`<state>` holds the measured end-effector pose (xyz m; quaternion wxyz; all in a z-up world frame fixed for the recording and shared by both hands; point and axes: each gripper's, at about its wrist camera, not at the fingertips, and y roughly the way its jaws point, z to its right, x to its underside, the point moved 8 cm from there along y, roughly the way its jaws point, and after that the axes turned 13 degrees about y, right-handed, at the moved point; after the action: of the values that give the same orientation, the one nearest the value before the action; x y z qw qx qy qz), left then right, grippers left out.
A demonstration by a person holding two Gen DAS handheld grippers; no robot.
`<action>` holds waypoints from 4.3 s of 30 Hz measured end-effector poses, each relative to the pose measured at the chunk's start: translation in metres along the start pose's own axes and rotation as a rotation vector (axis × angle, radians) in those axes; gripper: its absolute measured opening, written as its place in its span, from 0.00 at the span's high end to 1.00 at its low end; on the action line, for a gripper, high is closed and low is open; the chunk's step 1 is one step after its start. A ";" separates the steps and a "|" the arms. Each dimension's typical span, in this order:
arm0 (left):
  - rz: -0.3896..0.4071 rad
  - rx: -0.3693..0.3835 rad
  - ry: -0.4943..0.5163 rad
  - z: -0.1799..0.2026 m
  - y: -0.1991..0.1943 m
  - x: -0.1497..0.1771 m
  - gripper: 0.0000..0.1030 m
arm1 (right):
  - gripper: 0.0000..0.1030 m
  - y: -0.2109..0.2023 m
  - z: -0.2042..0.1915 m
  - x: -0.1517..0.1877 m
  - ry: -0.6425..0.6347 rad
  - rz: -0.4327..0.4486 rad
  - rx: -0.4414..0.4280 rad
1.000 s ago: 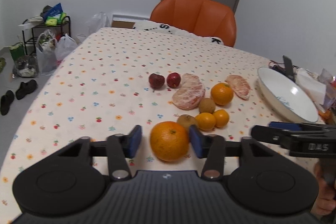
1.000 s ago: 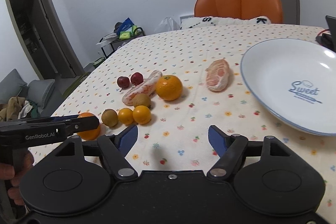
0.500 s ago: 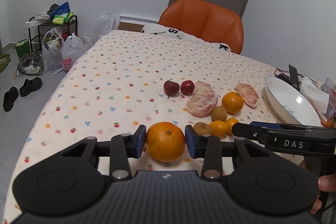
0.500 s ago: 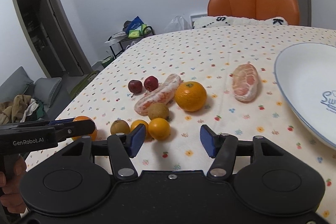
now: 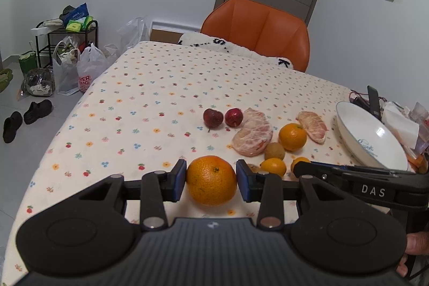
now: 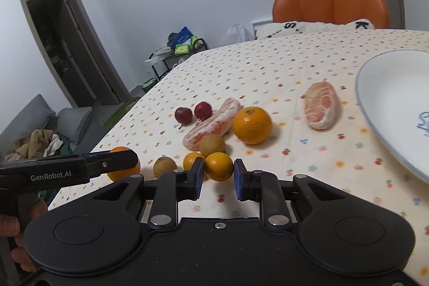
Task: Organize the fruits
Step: 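Carry both fruits over the white plate and open both tools to drop them, then pull both open tools back from the plate toward the remaining fruit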
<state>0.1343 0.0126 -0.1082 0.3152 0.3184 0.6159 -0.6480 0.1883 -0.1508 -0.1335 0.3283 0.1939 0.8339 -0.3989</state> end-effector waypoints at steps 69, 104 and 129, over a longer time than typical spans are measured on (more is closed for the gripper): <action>0.027 0.194 0.303 0.237 0.074 -0.069 0.60 | 0.71 -0.127 0.154 -0.044 0.179 0.302 0.240; 0.122 0.005 0.183 0.134 -0.007 -0.067 0.13 | 0.00 -0.137 0.098 -0.044 0.141 0.322 0.233; 0.108 -0.011 0.110 0.077 -0.044 -0.039 0.08 | 0.00 -0.114 0.053 -0.029 0.079 0.265 0.207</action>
<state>0.1210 -0.0621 -0.0479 0.3169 0.3846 0.6177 -0.6083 0.1630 -0.2644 -0.0764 0.3233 0.3504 0.7678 -0.4280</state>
